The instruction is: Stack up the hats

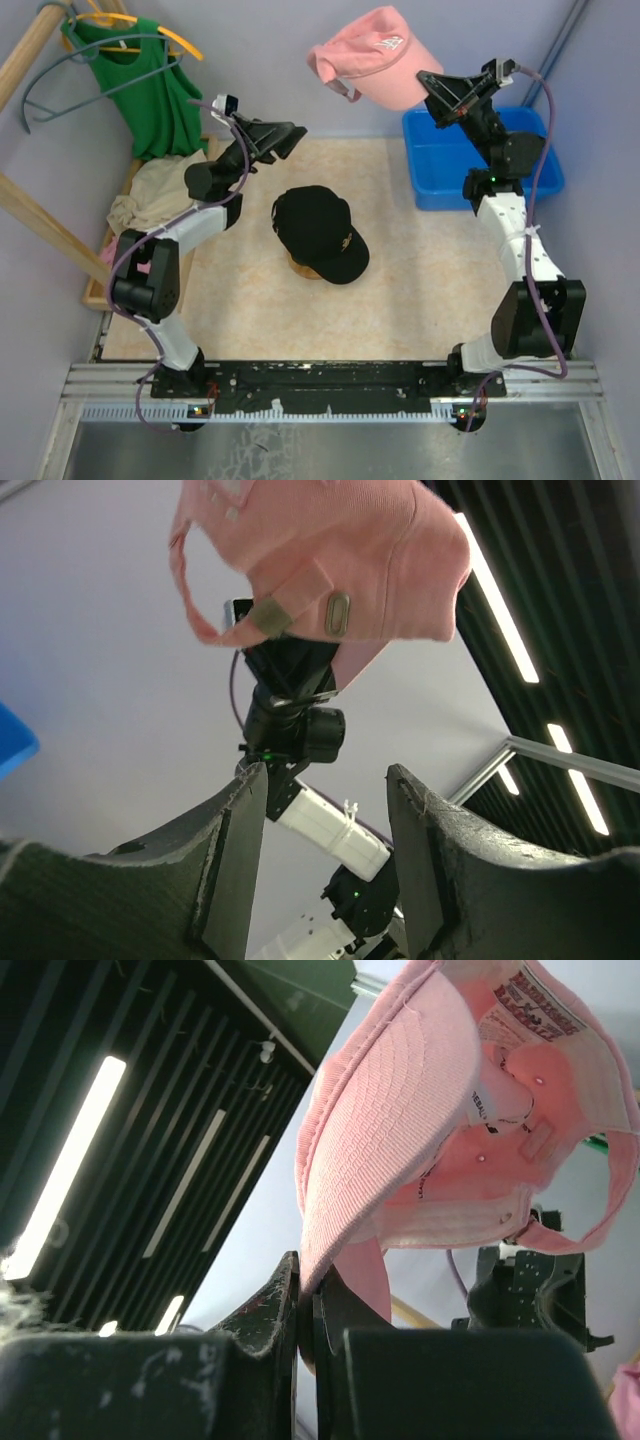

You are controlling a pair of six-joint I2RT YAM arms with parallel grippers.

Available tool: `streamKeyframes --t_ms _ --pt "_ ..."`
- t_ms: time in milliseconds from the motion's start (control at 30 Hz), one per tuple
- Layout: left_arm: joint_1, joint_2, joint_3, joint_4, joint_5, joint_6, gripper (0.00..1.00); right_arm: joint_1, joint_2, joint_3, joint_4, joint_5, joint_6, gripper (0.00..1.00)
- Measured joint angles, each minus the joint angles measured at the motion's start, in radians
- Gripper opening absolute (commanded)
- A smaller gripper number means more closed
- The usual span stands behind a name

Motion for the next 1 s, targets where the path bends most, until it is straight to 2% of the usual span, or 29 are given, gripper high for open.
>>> streamKeyframes --t_ms 133,433,667,1000 --pt "-0.016 0.068 0.070 0.068 -0.062 -0.072 0.58 0.028 0.013 -0.023 0.058 0.000 0.037 0.00" --pt "-0.024 0.224 0.206 0.072 -0.148 -0.175 0.59 0.050 0.071 -0.063 0.266 -0.011 0.129 0.00" --pt "0.016 0.211 0.183 0.075 -0.153 -0.199 0.60 0.050 0.128 -0.155 0.529 -0.070 0.145 0.00" --pt "0.036 0.206 0.160 0.077 -0.139 -0.218 0.61 0.050 0.143 -0.208 0.579 -0.182 0.150 0.00"
